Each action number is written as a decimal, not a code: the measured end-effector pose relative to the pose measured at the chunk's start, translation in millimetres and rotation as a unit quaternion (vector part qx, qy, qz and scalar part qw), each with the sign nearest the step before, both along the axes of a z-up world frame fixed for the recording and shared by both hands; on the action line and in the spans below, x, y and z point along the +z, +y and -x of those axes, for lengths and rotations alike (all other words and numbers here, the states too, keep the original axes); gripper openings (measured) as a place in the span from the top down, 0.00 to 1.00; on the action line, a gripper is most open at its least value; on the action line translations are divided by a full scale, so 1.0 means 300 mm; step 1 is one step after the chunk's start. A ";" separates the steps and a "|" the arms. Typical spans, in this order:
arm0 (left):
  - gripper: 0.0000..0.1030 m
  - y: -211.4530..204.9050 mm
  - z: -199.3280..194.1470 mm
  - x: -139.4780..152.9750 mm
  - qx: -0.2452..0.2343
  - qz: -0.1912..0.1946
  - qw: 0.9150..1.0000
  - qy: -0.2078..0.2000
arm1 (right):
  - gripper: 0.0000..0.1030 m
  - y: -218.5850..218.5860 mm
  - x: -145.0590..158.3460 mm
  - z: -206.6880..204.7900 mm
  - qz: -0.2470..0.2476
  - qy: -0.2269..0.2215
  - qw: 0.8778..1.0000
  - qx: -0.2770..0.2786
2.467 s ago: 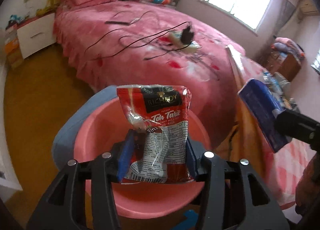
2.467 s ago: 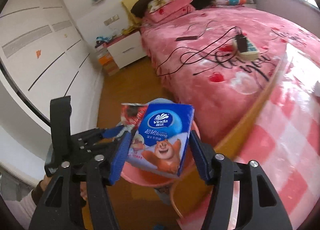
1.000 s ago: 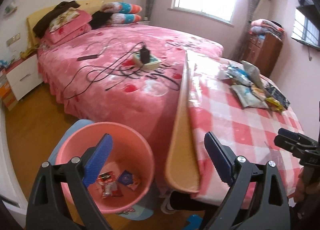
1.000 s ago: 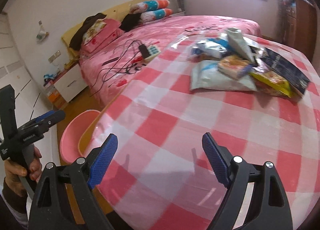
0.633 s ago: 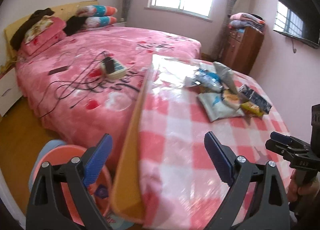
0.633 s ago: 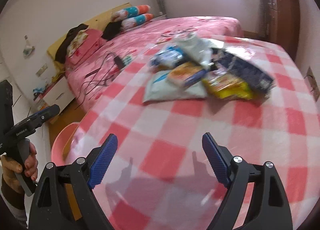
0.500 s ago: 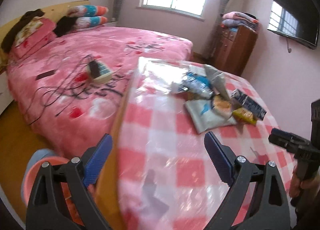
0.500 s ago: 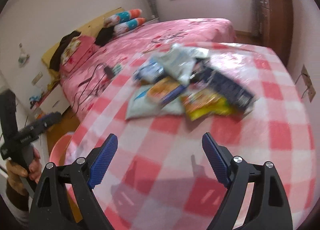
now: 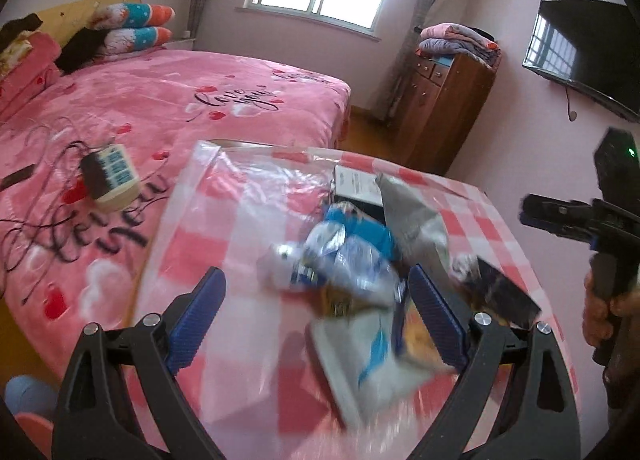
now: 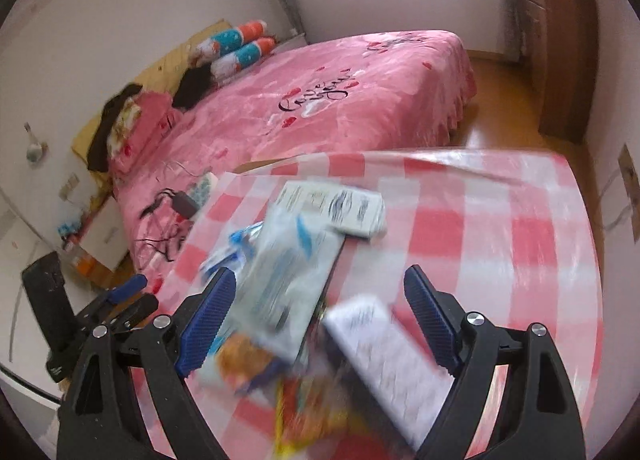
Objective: Collect trash
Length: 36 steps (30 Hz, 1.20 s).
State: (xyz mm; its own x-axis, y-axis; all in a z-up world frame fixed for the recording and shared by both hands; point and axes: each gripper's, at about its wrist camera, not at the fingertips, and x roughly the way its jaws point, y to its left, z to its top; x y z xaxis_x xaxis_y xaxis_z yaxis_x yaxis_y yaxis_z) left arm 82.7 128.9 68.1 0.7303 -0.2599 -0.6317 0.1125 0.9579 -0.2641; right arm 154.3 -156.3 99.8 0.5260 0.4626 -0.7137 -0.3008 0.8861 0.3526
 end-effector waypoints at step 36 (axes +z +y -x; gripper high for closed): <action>0.51 -0.132 -0.169 -0.177 -0.090 0.073 0.989 0.094 | 0.53 0.271 -0.279 -0.280 0.042 0.118 0.975 0.183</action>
